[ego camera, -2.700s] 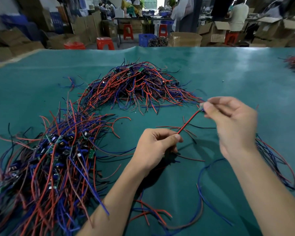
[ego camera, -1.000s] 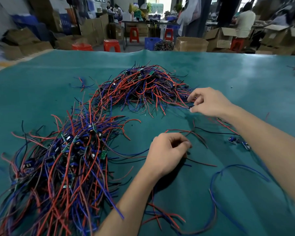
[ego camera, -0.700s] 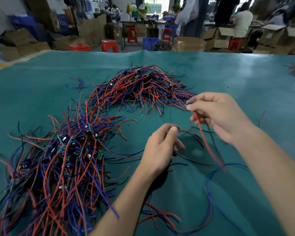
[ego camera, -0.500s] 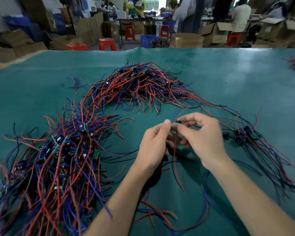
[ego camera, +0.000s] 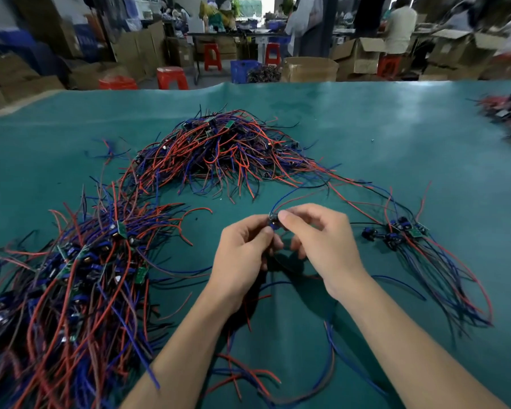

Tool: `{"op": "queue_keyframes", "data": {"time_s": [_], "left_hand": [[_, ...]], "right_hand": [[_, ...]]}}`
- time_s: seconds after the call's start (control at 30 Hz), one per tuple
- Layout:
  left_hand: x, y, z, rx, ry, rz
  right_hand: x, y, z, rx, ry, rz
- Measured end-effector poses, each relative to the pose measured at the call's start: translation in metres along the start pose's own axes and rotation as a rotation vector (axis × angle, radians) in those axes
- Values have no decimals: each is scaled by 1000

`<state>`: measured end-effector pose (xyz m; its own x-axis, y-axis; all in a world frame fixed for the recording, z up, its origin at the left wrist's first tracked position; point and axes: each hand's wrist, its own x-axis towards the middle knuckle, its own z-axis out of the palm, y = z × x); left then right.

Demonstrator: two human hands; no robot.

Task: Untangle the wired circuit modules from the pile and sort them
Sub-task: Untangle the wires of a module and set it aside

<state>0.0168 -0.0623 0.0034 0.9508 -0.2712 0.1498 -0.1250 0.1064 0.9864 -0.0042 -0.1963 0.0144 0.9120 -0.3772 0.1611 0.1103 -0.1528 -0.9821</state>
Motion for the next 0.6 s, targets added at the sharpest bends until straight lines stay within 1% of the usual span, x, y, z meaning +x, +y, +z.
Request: {"op": "queue_keyframes", "data": {"time_s": [0.13, 0.3, 0.4, 0.47, 0.53, 0.6], "left_hand": [[1, -3, -1, -10, -2, -16], [-2, -4, 0, 138, -60, 44], [-2, -4, -1, 191, -75, 58], [-3, -2, 0, 195, -109, 68], [-3, 0, 1, 220, -132, 68], [-3, 1, 1, 238, -144, 60]], "right_hand": [[0, -2, 1, 132, -39, 91], [5, -6, -8, 241, -124, 135], [10, -5, -15, 257, -131, 135], [13, -1, -18, 179, -31, 67], [16, 3, -17, 18, 110, -39], [21, 4, -19, -6, 211, -81]]}}
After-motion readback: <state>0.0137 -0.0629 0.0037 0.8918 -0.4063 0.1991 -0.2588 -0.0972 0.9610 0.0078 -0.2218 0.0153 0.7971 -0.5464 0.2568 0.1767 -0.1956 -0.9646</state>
